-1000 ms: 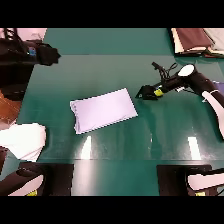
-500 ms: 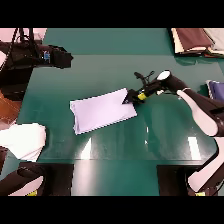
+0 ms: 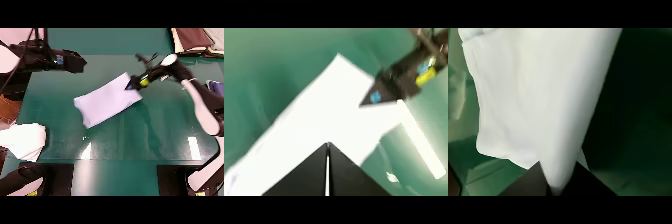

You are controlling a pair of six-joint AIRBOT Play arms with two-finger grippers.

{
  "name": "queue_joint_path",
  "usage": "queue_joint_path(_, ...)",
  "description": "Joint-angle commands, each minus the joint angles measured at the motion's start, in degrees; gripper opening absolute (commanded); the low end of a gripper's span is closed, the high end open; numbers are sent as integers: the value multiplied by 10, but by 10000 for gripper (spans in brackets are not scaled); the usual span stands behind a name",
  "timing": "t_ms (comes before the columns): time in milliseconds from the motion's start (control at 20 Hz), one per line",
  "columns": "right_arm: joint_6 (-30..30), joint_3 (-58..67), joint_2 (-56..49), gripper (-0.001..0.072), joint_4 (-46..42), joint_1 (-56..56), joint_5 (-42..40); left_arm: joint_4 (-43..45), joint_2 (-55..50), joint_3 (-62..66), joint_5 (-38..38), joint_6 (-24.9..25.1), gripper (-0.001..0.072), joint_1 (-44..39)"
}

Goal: Fold the shirts.

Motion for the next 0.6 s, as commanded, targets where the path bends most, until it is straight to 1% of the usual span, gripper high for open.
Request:
queue_joint_path(0, 24, 21, 72, 16, -82, -115, 5, -2, -10, 0, 6, 0, 24, -42)
queue_joint_path(100, 36, 21, 113, 16, -113, -205, -2, -7, -9, 0, 19, 0, 24, -49)
queue_joint_path(300, 37, 21, 155, 16, -116, -381, -38, -28, -9, 0, 26, 0, 24, -49)
queue_joint_path(450, 37, 21, 155, 16, -110, -472, -68, -33, -10, 0, 28, -2, 24, -49)
queue_joint_path(550, 36, 21, 152, 16, -86, -511, -97, -33, -10, 0, 28, -7, 24, -49)
